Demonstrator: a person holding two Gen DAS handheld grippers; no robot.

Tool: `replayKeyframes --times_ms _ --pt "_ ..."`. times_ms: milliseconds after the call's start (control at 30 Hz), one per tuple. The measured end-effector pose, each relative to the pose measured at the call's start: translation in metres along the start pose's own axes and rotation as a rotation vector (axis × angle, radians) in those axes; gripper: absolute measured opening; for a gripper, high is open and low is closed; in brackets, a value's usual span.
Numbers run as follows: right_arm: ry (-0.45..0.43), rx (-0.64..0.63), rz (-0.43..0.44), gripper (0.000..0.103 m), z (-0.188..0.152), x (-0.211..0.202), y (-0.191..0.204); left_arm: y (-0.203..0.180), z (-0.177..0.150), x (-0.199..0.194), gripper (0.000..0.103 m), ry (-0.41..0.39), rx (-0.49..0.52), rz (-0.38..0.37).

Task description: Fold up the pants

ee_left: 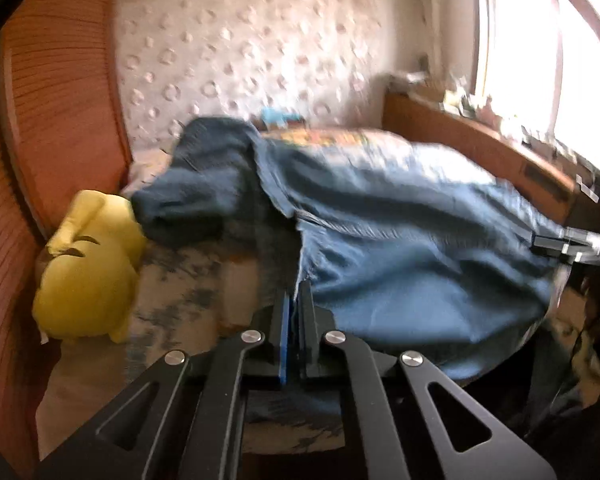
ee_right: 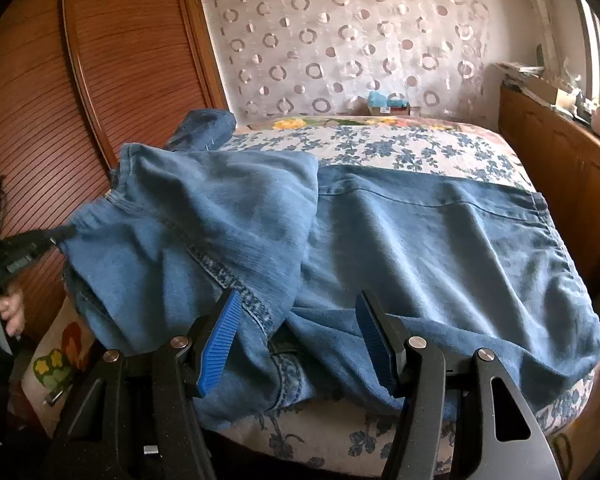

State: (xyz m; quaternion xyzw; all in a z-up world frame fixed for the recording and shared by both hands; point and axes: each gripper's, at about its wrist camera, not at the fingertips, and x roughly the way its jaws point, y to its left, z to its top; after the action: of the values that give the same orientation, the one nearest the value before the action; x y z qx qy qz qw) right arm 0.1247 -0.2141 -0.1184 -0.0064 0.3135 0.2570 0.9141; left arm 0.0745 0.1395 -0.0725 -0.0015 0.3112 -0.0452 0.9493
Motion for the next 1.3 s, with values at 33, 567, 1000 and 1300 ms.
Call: replayKeyframes --times_ms 33,567,1000,1300 --pt "0.000 0.001 0.004 0.062 -0.001 -0.001 0.000 0.006 0.000 -0.007 0.004 -0.009 -0.010 0.014" --pt "-0.022 -0.004 -0.027 0.062 -0.008 -0.020 -0.001 0.012 0.003 -0.034 0.021 -0.033 -0.029 0.023" --pt "-0.067 0.039 -0.056 0.062 -0.022 -0.047 -0.016 -0.037 0.014 -0.009 0.079 -0.031 0.016 -0.066" --pt "-0.083 0.078 -0.113 0.062 -0.029 -0.063 -0.033 -0.076 0.027 0.006 0.079 -0.025 0.039 -0.062"
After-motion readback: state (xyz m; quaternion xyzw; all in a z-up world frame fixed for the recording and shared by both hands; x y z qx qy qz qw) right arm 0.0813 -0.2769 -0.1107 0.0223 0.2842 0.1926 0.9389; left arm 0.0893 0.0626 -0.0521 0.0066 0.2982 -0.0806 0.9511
